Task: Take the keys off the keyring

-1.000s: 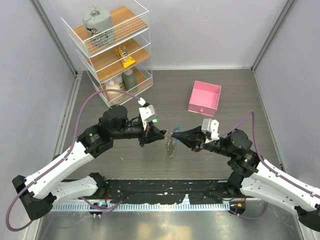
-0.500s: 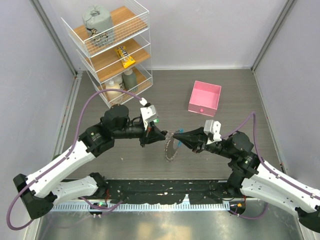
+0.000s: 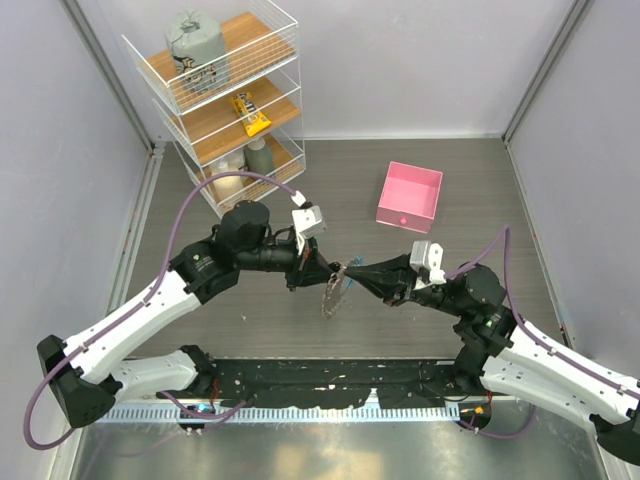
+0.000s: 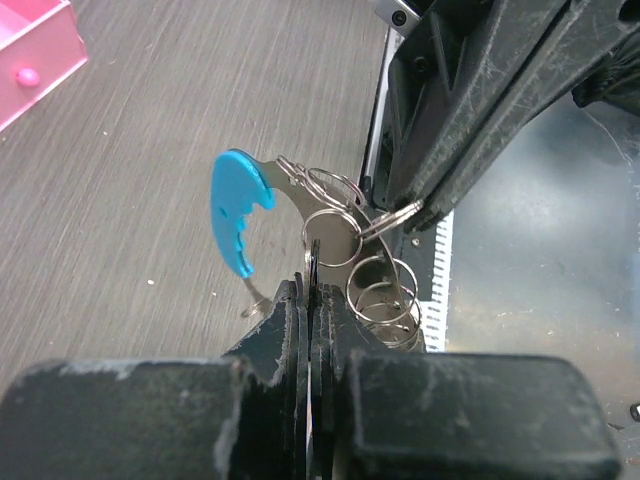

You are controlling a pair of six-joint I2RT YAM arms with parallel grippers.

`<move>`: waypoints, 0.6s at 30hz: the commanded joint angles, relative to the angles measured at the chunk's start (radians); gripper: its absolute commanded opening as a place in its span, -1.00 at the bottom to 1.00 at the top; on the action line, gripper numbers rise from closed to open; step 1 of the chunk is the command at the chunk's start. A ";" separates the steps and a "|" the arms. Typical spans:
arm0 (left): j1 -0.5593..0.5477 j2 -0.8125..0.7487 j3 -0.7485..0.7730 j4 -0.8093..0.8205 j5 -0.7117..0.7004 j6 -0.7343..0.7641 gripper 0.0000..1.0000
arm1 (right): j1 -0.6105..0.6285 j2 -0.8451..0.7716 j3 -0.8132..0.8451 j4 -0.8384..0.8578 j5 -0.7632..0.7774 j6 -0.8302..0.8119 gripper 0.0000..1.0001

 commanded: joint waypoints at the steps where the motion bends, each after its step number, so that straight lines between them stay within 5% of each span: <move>1: 0.014 0.025 0.030 0.015 -0.011 -0.013 -1.00 | 0.003 0.013 0.045 0.122 -0.089 0.020 -0.90; 18: 0.042 -0.024 0.130 -0.117 -0.115 0.074 -1.00 | 0.003 -0.025 0.080 -0.118 -0.048 -0.043 -0.90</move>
